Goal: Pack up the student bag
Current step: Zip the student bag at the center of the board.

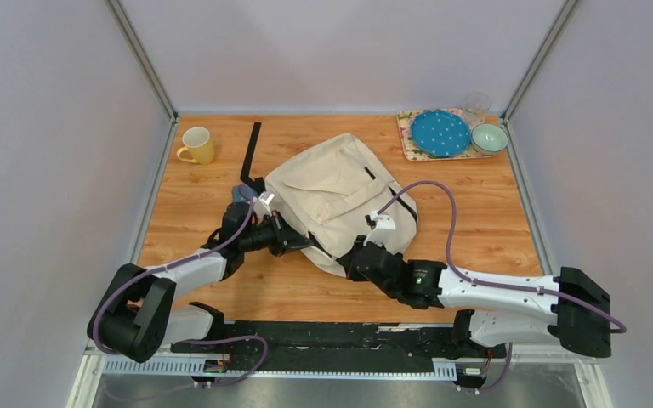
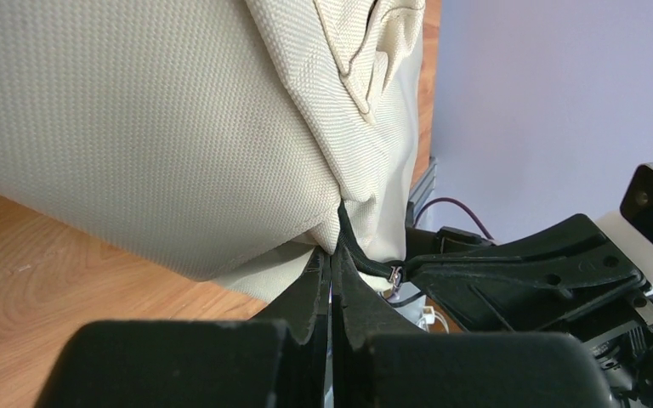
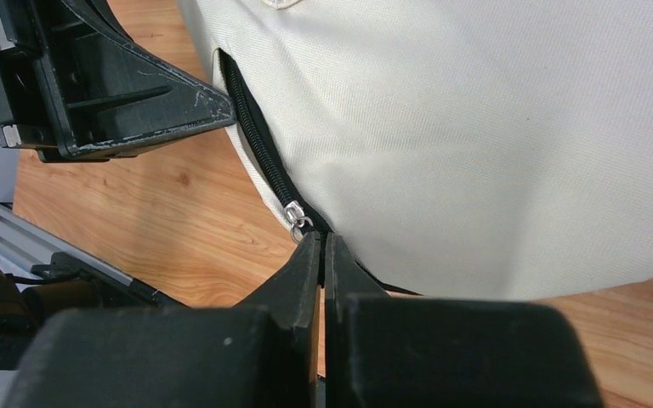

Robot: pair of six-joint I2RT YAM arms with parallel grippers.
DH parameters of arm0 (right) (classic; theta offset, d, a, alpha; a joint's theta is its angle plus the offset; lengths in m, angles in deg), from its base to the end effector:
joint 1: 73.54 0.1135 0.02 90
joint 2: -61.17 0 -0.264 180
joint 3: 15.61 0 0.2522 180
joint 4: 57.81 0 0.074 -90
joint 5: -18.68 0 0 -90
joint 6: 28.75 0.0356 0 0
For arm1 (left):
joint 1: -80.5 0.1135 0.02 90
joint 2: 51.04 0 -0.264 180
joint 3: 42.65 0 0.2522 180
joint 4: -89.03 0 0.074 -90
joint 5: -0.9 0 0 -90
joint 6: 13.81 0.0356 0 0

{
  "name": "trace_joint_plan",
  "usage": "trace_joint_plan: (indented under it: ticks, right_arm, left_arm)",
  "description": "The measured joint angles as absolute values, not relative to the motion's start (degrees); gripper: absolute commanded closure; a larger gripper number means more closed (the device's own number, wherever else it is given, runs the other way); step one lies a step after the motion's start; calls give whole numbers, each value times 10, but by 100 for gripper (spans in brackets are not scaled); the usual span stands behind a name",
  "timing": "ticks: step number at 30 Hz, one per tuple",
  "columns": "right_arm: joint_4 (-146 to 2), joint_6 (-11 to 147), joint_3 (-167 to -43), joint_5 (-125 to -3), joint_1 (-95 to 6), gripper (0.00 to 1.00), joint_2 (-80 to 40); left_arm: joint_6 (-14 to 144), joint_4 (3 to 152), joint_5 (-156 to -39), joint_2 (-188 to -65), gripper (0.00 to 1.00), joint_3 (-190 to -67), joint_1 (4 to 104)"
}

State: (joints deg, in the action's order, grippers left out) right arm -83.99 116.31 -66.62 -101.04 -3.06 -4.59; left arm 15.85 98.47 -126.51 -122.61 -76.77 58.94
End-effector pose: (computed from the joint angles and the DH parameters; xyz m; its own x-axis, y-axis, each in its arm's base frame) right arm 0.0951 0.2154 0.2213 -0.6938 0.1736 -0.6989 -0.2177 0.8746 0.4333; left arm 0.2032 -0.1036 0.1626 -0.9032 -0.3853 -0.1890 0.0117 0.4180 -0.9084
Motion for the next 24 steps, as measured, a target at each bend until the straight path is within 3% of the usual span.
trace_joint_plan:
  ticks: [5,9,12,20,21,24]
  right_arm:
    - [-846,1175,-652,-1005,-29,100,-22]
    - [-857,1173,-636,-999,-25,100,6]
    - [-899,1165,-634,-1001,-25,100,15]
    - [-929,1145,-634,-1012,-28,100,13]
    - [-930,1143,-634,-1013,-29,100,13]
    - [-933,1135,-630,-1013,-32,100,22]
  left_arm:
    - [160,984,-1271,-1218,100,-767,593]
    - [169,995,-1298,-1221,63,-767,598]
    - [201,996,-1284,-1214,48,-767,613]
    - [434,808,-1158,-1093,30,-835,507]
    - [463,795,-1147,-1083,22,-845,495]
    - [543,764,-1124,-1076,21,-878,469]
